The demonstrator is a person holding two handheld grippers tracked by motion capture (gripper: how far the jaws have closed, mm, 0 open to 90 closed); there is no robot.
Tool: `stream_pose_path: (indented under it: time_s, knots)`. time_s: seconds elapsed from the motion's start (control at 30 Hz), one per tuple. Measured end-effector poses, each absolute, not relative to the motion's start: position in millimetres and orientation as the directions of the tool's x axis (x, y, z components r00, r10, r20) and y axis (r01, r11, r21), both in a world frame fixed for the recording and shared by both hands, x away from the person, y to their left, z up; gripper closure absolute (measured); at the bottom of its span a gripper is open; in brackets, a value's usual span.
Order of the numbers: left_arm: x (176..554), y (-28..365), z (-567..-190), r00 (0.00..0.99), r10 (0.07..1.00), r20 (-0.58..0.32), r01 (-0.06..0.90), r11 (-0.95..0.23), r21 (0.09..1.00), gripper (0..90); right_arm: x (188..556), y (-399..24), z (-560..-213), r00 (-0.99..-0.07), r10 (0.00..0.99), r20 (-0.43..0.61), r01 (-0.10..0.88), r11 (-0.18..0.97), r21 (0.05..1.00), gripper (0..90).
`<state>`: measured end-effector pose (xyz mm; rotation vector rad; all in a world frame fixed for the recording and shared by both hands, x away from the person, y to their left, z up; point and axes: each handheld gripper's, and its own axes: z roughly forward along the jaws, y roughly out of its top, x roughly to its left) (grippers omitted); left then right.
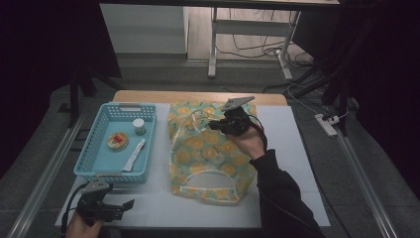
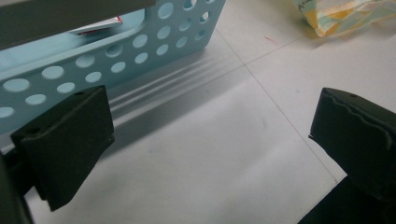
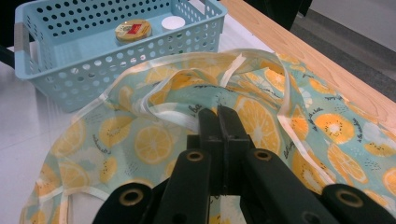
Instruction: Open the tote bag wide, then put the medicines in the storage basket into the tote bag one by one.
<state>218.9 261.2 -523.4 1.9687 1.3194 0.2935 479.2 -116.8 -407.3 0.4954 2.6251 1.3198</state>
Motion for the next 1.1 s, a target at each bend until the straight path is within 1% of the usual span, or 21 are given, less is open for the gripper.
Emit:
stream_pose_path:
  time_s: [0.23, 0.37, 0.7, 0.97, 1.1]
  knots:
    - [217.6, 260.9, -522.5, 0.445, 0.875, -0.192, 0.696, -0.203, 0.689, 0.0, 479.5, -117.4, -409.2, -0.930, 0.367, 0.010, 0.226, 0.551, 0.803, 90.0]
    - [217.3, 261.6, -522.1, 0.441, 0.876, -0.194, 0.698, -0.198, 0.688, 0.0, 478.5, -118.0, -410.3, -0.935, 0.353, -0.007, 0.208, 0.567, 0.797, 90.0]
    - [216.3, 263.7, -516.0, 0.431, 0.882, -0.191, 0.688, -0.184, 0.702, 0.0, 477.9, -117.6, -412.9, -0.931, 0.365, 0.004, 0.219, 0.548, 0.808, 90.0]
    - [217.5, 264.3, -508.0, 0.462, 0.868, -0.180, 0.657, -0.199, 0.727, 0.0, 477.6, -119.6, -412.1, -0.926, 0.377, -0.004, 0.218, 0.543, 0.811, 90.0]
    - [219.4, 266.7, -504.0, 0.477, 0.858, -0.191, 0.646, -0.195, 0.739, 0.0, 478.3, -120.0, -412.4, -0.927, 0.374, -0.001, 0.217, 0.542, 0.812, 90.0]
